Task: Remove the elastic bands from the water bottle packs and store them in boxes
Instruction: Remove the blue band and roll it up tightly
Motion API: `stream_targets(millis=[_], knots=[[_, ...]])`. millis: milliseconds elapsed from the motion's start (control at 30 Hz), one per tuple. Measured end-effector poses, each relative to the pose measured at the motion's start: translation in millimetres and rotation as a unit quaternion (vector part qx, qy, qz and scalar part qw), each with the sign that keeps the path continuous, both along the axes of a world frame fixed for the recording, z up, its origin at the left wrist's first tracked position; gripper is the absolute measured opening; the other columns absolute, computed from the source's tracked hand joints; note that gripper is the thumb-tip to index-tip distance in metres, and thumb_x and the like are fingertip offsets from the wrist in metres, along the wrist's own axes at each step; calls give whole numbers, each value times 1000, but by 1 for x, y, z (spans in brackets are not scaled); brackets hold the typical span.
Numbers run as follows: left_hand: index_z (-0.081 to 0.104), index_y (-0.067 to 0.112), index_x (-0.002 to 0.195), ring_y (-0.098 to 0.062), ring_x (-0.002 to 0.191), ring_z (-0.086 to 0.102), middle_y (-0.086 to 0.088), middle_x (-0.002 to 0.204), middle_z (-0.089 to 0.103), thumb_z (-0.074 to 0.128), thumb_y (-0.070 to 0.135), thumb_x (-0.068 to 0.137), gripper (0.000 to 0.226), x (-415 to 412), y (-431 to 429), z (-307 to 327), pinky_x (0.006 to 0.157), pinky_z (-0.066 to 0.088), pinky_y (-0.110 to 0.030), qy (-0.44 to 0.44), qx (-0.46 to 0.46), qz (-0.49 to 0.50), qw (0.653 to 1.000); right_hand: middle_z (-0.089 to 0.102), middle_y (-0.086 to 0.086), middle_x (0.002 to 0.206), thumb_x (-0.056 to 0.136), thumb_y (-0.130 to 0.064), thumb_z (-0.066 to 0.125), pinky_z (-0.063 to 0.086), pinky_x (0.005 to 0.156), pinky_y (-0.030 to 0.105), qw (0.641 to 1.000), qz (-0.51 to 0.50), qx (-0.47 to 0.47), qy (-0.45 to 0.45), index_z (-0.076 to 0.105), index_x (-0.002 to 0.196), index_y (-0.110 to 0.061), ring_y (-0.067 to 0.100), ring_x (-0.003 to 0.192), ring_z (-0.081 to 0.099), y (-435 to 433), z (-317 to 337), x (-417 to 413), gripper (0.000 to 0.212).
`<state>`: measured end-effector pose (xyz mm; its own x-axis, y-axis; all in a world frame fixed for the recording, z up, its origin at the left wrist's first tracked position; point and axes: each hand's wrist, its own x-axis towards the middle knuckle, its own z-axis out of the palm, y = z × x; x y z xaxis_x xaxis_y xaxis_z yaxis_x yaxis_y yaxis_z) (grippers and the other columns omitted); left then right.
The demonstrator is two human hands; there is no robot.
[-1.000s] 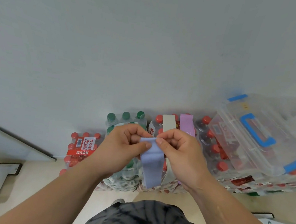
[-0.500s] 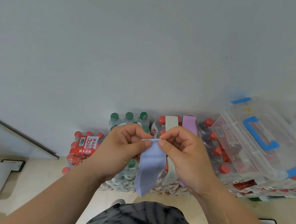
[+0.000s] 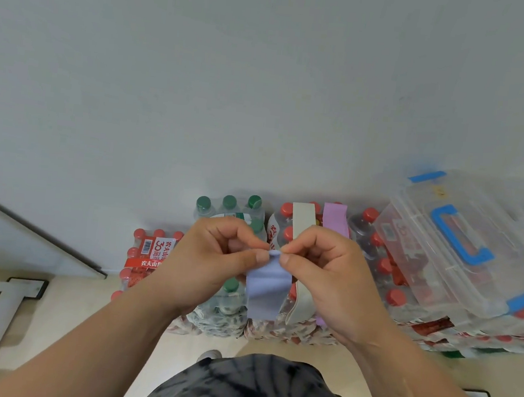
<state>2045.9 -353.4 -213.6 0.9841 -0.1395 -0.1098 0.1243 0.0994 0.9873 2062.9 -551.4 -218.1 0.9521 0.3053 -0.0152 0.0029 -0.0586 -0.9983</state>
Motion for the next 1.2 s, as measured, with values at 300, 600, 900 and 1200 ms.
stream_targets(millis=[300, 600, 900, 1200], knots=[[76, 16, 75, -14, 65, 67, -5, 68, 73, 72, -8, 84, 27, 0, -7, 1, 64, 54, -22, -13, 44, 23, 999, 76, 3, 83, 89, -5, 77, 61, 73, 27, 999, -20, -13, 27, 77, 87, -23, 24, 81, 73, -2, 1, -1, 19], [74, 12, 75, -26, 69, 57, -33, 75, 62, 74, 0, 80, 13, 1, -8, 3, 66, 49, -34, -10, 53, 18, 998, 77, 1, 86, 88, -10, 76, 60, 74, 27, 999, -24, -29, 22, 79, 88, -27, 20, 82, 73, -1, 1, -1, 18], [76, 19, 80, -15, 65, 68, -6, 71, 74, 68, -9, 85, 29, 3, -10, 5, 63, 53, -22, 13, 45, 21, 999, 72, -7, 75, 88, 2, 72, 52, 66, 14, 999, -32, -7, 26, 77, 81, -24, 4, 68, 64, 2, 4, -1, 28], [75, 21, 83, -22, 72, 64, -16, 78, 72, 69, -2, 90, 25, 1, -14, 6, 67, 52, -31, -41, 110, 26, 993, 72, -6, 80, 88, -11, 72, 54, 69, 17, 999, -28, 15, 30, 75, 87, -28, 5, 73, 64, 0, 6, -2, 17]])
